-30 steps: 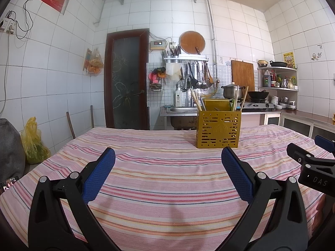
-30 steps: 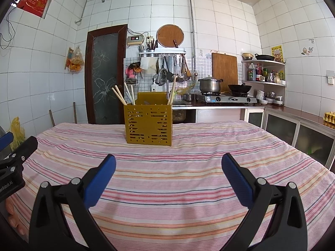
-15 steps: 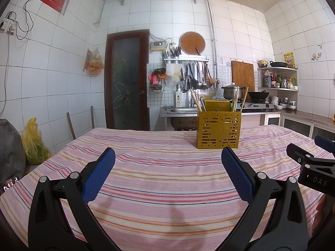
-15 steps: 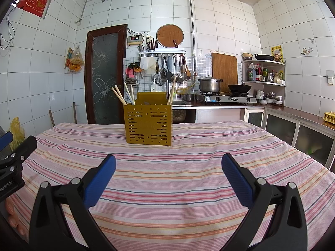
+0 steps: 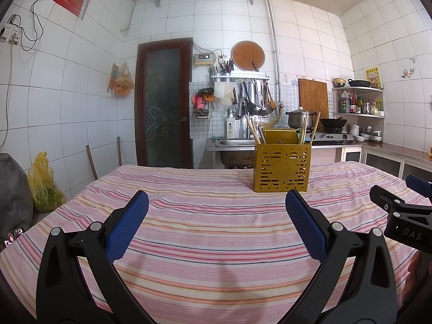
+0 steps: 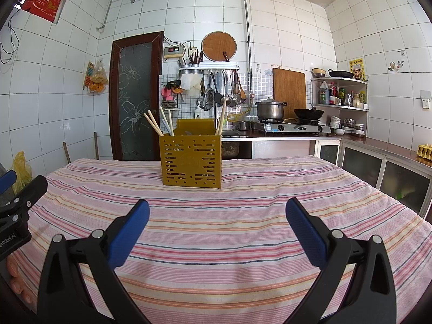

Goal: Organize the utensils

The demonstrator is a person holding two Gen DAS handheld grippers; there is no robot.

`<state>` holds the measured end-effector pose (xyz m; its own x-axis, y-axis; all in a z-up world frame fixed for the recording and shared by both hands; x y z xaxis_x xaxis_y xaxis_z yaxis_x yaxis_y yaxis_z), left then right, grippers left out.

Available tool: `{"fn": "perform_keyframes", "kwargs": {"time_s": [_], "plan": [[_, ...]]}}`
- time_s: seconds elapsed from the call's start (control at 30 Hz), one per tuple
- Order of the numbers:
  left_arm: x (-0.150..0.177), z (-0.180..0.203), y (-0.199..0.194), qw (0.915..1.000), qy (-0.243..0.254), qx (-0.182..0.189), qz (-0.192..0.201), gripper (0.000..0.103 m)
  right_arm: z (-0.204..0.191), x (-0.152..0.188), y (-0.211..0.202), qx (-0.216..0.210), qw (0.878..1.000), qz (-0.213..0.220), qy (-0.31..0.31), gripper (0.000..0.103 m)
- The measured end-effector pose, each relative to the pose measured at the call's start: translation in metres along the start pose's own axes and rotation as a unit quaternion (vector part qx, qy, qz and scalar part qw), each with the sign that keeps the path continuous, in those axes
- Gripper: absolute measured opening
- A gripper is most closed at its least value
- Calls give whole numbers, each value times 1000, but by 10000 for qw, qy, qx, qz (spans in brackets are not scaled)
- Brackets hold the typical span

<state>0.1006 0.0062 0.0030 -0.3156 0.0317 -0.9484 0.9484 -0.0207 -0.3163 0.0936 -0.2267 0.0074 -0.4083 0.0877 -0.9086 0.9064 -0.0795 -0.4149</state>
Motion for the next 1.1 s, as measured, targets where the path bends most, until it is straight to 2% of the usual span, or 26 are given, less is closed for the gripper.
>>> {"fn": "perform_keyframes", "kwargs": {"time_s": [1.1], "plan": [[-3,-2,-3,10000,-4,-17,41,98,3,0,0,1,10000,-6,27,99]]}}
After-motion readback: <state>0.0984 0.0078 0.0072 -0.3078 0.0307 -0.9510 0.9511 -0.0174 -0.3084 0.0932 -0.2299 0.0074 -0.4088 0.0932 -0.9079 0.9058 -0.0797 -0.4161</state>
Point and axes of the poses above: each gripper's, at about its wrist camera, not at the fingertips, and y roughly the way its jaws point, z to its right, x to its underside, the point moved 7 cm from there along y, roughly the way its jaws point, and after that the axes turned 10 degrees about -z, right-handed, at the moved point
